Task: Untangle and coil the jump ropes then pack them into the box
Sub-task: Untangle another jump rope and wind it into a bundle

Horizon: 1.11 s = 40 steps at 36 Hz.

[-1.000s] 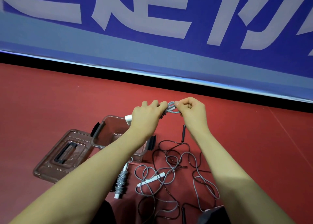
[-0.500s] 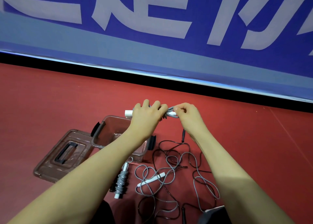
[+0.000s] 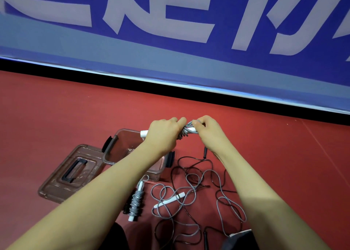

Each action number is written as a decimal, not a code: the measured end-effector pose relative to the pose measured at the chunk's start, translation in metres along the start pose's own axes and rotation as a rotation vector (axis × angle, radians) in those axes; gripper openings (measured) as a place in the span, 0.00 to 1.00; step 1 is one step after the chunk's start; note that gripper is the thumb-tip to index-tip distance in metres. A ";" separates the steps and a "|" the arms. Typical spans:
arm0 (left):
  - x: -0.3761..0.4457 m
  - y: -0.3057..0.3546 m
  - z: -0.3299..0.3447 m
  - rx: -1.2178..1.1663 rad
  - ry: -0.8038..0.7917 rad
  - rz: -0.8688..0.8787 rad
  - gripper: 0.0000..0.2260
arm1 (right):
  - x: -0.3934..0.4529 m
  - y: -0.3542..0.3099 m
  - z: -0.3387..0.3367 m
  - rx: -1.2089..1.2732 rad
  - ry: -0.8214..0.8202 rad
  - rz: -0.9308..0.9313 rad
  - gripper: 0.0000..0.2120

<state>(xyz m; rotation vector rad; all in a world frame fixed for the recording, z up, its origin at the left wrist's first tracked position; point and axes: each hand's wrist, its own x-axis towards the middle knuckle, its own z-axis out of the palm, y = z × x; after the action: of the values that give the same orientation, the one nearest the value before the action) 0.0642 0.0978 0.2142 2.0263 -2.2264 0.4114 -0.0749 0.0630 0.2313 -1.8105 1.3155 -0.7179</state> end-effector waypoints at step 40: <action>0.002 -0.004 -0.024 -0.949 -0.044 -0.368 0.12 | 0.001 -0.005 -0.001 0.655 0.015 -0.112 0.07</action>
<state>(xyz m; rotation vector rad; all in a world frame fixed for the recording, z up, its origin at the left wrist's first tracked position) 0.0653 0.1024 0.2382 1.7814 -1.5089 -0.6137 -0.0732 0.0629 0.2362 -1.3460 0.8465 -1.0753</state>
